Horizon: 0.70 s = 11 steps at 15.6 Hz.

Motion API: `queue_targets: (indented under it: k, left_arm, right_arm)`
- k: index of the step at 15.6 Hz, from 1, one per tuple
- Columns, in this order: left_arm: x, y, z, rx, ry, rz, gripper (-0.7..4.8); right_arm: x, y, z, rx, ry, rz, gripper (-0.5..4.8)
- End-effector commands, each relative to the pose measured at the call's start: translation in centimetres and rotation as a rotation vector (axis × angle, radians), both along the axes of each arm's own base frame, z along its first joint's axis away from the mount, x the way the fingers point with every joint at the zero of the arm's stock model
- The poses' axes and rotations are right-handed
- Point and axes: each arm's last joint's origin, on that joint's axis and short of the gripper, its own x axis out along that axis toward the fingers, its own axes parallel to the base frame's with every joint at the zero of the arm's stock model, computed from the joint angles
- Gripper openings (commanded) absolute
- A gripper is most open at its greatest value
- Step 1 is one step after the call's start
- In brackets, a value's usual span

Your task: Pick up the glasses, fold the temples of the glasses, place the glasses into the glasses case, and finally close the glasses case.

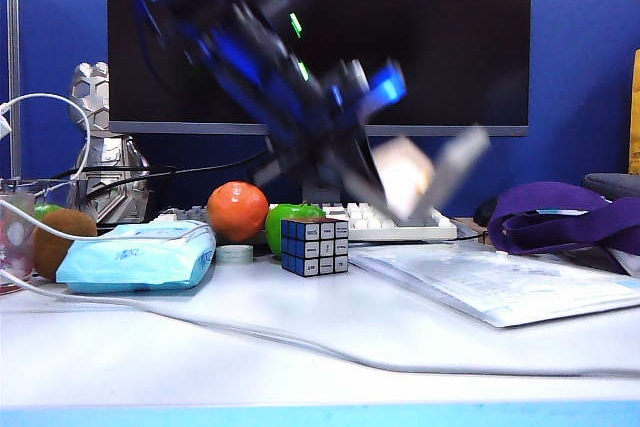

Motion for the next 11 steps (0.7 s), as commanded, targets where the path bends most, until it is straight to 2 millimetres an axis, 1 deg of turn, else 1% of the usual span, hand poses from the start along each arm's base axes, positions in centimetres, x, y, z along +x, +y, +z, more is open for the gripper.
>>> queue_targets:
  k: [1,4,5,7,11]
  left_arm:
    - [-0.4,1.8,3.5,-0.096,-0.009,-0.038,-0.06]
    - [-0.4,4.2,5.6,-0.185,0.056,-0.064,-0.06]
    - [-0.3,4.8,5.9,-0.207,0.068,-0.08,-0.06]
    - [-0.2,5.2,5.8,-0.202,0.074,-0.077,-0.06]
    - [-0.4,5.3,5.7,-0.173,0.046,-0.128,-0.06]
  right_arm:
    - [-0.3,0.0,0.5,-0.002,-0.033,0.001,-0.06]
    - [-0.3,0.0,0.4,-0.002,-0.028,0.001,-0.05]
    - [-0.3,0.0,0.3,-0.004,-0.015,-0.002,-0.05]
    - [-0.3,0.0,0.1,-0.023,-0.007,-0.01,-0.05]
    - [-0.2,-0.2,-1.1,-0.126,0.034,-0.085,-0.05]
